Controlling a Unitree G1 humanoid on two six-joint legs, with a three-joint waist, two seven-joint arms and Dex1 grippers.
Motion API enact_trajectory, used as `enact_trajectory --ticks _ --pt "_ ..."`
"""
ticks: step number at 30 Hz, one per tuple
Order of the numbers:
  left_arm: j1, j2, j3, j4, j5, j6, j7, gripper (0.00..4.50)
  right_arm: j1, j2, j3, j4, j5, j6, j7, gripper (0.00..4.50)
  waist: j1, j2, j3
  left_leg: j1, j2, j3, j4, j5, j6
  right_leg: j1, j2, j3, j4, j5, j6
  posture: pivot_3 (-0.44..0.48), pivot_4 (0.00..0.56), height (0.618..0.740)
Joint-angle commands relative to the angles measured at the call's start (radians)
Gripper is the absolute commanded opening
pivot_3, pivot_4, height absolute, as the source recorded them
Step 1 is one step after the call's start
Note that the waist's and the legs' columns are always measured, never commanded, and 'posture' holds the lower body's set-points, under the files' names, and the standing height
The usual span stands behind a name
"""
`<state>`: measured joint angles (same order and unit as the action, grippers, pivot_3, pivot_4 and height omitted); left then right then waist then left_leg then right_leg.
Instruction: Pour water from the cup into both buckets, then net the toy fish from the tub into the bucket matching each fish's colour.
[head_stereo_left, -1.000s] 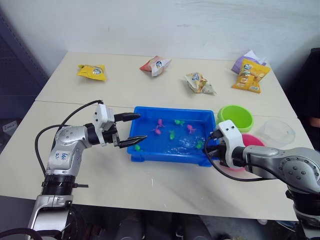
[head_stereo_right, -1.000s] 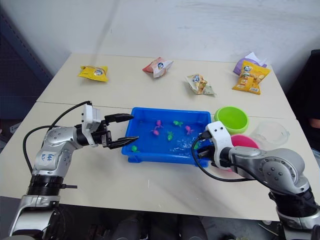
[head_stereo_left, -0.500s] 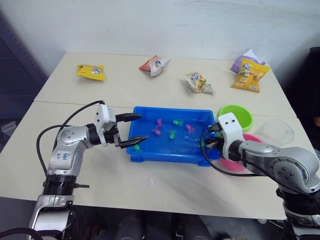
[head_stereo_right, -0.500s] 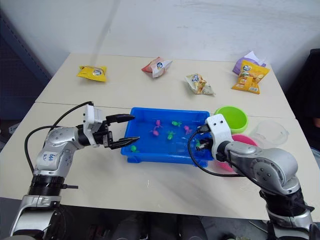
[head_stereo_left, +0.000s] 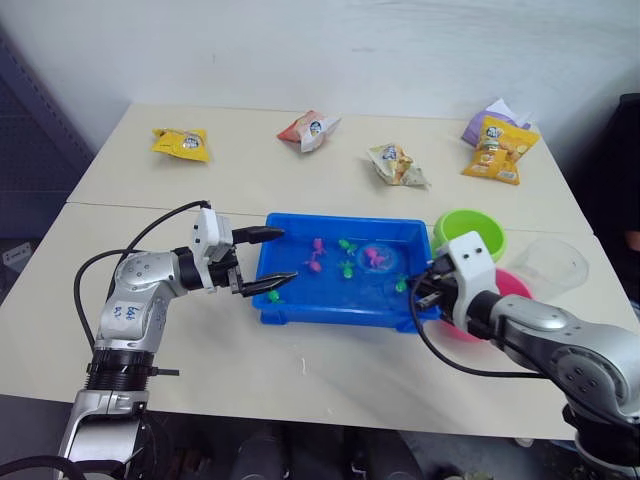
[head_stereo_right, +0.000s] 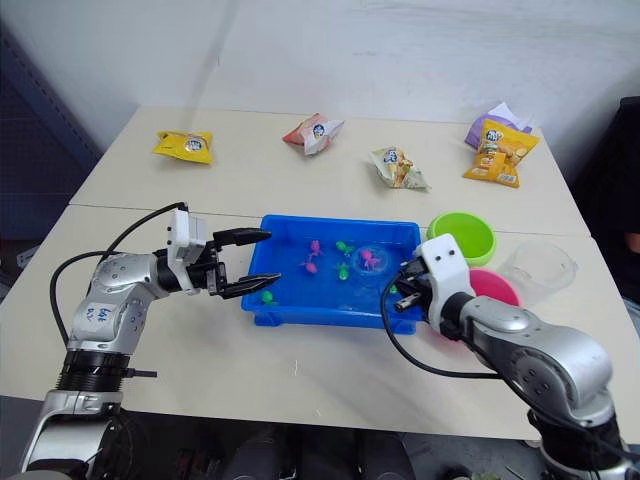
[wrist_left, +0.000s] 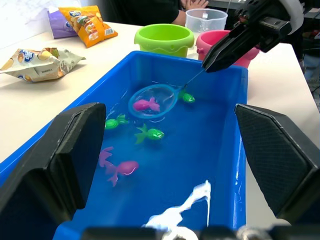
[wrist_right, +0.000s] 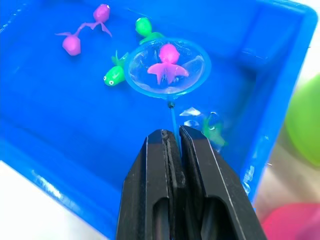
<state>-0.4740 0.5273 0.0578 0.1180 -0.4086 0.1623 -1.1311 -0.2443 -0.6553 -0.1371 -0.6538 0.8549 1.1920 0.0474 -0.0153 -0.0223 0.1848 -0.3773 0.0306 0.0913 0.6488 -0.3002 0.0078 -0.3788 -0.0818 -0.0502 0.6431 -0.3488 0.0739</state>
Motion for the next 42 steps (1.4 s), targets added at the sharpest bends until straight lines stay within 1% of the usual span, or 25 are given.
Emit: enact_trajectory --ticks 1,6,9,11,13,16,19,22,25,29,32,35,36,39,40,42 --pt "-0.02 0.007 0.003 -0.019 -0.024 -0.008 -0.021 4.42 0.042 -0.025 -0.1 -0.1 0.044 -0.028 0.053 0.0 0.0 0.0 0.0 0.0 0.0 0.0 0.0 0.0 0.0 0.0 0.0 0.0 0.0 0.0 0.0 0.0 0.15 0.738" --pt "-0.065 -0.002 -0.021 0.017 -0.021 -0.012 -0.069 4.42 0.143 -0.034 -0.233 -0.191 0.049 -0.089 0.085 0.0 0.004 0.0 0.0 0.0 0.0 0.0 0.0 0.0 0.0 0.0 0.0 0.0 0.0 0.0 0.0 0.0 0.15 0.738" --pt "-0.099 -0.016 -0.039 0.05 -0.017 -0.019 -0.092 4.42 0.203 -0.044 -0.285 -0.227 0.048 -0.115 0.103 0.0 0.008 0.0 0.0 0.0 0.0 0.0 0.0 0.0 0.0 0.001 0.0 0.0 -0.001 0.0 0.0 0.0 0.15 0.738" --pt "-0.127 -0.034 -0.055 0.075 -0.014 -0.026 -0.109 4.42 0.25 -0.048 -0.333 -0.254 0.066 -0.127 0.112 0.0 0.011 0.0 0.0 0.001 0.0 0.0 0.0 0.0 0.0 0.001 0.001 0.0 -0.001 0.0 0.0 0.0 0.15 0.738" --pt "-0.149 -0.054 -0.071 0.094 -0.01 -0.029 -0.122 4.42 0.294 -0.026 -0.402 -0.283 0.112 -0.157 0.11 0.0 0.011 0.0 0.0 0.001 0.0 0.0 0.0 0.0 0.0 0.001 0.001 0.0 -0.001 0.0 0.0 0.0 0.15 0.738" --pt "-0.168 -0.074 -0.083 0.111 -0.012 -0.03 -0.135 4.42 0.364 -0.026 -0.462 -0.322 0.137 -0.193 0.125 0.0 0.012 0.0 0.0 0.0 0.0 0.0 0.0 0.0 0.0 0.001 0.001 0.0 -0.001 0.0 0.0 0.0 0.15 0.738" --pt "-0.199 -0.109 -0.096 0.119 -0.027 -0.013 -0.148 4.42 0.498 0.002 -0.575 -0.365 0.138 -0.258 0.156 0.0 0.015 0.0 0.0 0.001 0.0 0.0 -0.001 0.0 0.0 0.001 0.001 0.0 -0.001 0.0 0.0 0.0 0.15 0.738" --pt "-0.221 -0.14 -0.118 0.137 -0.013 -0.034 -0.168 4.42 0.682 0.07 -0.695 -0.386 0.09 -0.384 0.257 0.0 0.02 0.0 0.0 0.0 -0.001 0.0 -0.001 0.0 0.0 0.002 0.002 0.0 -0.002 0.0 0.001 0.0 0.15 0.738" --pt "-0.229 -0.158 -0.134 0.152 -0.004 -0.046 -0.184 4.42 0.811 0.137 -0.753 -0.365 0.032 -0.5 0.319 0.0 0.02 0.0 0.0 0.0 -0.001 0.0 -0.001 0.0 0.0 0.003 0.003 0.0 -0.005 0.001 0.002 0.0 0.15 0.738" --pt "-0.232 -0.173 -0.14 0.16 -0.006 -0.052 -0.193 4.42 0.935 0.194 -0.739 -0.284 -0.164 -0.693 0.431 0.0 0.006 0.0 0.0 0.003 -0.001 0.002 -0.001 -0.001 0.002 0.003 0.003 0.003 -0.004 0.001 0.003 0.0 0.15 0.738" --pt "-0.228 -0.179 -0.145 0.157 -0.007 -0.055 -0.192 4.42 0.956 0.241 -0.697 -0.172 -0.33 -0.871 0.466 0.0 0.007 0.0 0.0 0.003 0.0 0.001 -0.001 -0.001 0.001 0.003 0.003 0.003 -0.003 0.001 0.003 0.0 0.15 0.738" --pt "-0.221 -0.179 -0.148 0.15 -0.007 -0.055 -0.19 4.42 0.965 0.264 -0.641 -0.08 -0.485 -1.033 0.489 0.0 0.011 0.0 0.0 0.003 -0.001 0.002 -0.001 0.0 -0.001 0.003 0.003 0.003 -0.003 0.001 0.003 0.0 0.15 0.738" --pt "-0.217 -0.178 -0.148 0.147 -0.006 -0.057 -0.189 4.42 0.966 0.269 -0.621 -0.048 -0.536 -1.077 0.484 0.0 0.012 0.0 0.0 0.003 -0.001 0.002 -0.001 0.0 -0.001 0.003 0.003 0.003 -0.003 0.001 0.003 0.0 0.15 0.738" --pt "-0.207 -0.173 -0.148 0.139 -0.004 -0.057 -0.184 4.42 0.971 0.249 -0.563 0.073 -0.755 -1.307 0.467 0.0 0.012 0.0 0.0 0.003 -0.001 0.002 -0.001 0.0 -0.001 0.003 0.003 0.003 -0.003 0.001 0.003 0.0 0.15 0.738" --pt "-0.204 -0.171 -0.148 0.135 -0.005 -0.056 -0.183 4.42 0.971 0.231 -0.551 0.119 -0.852 -1.41 0.444 0.0 0.011 0.0 0.0 0.003 -0.001 0.002 -0.001 0.0 -0.001 0.003 0.003 0.003 -0.003 0.001 0.003 0.0 0.15 0.738" --pt "-0.199 -0.169 -0.148 0.128 -0.005 -0.054 -0.181 4.42 0.966 0.212 -0.536 0.189 -0.967 -1.53 0.405 0.0 0.011 0.0 0.0 0.004 -0.001 0.003 -0.001 0.0 -0.002 0.003 0.003 0.004 -0.003 0.001 0.002 0.0 0.15 0.738"
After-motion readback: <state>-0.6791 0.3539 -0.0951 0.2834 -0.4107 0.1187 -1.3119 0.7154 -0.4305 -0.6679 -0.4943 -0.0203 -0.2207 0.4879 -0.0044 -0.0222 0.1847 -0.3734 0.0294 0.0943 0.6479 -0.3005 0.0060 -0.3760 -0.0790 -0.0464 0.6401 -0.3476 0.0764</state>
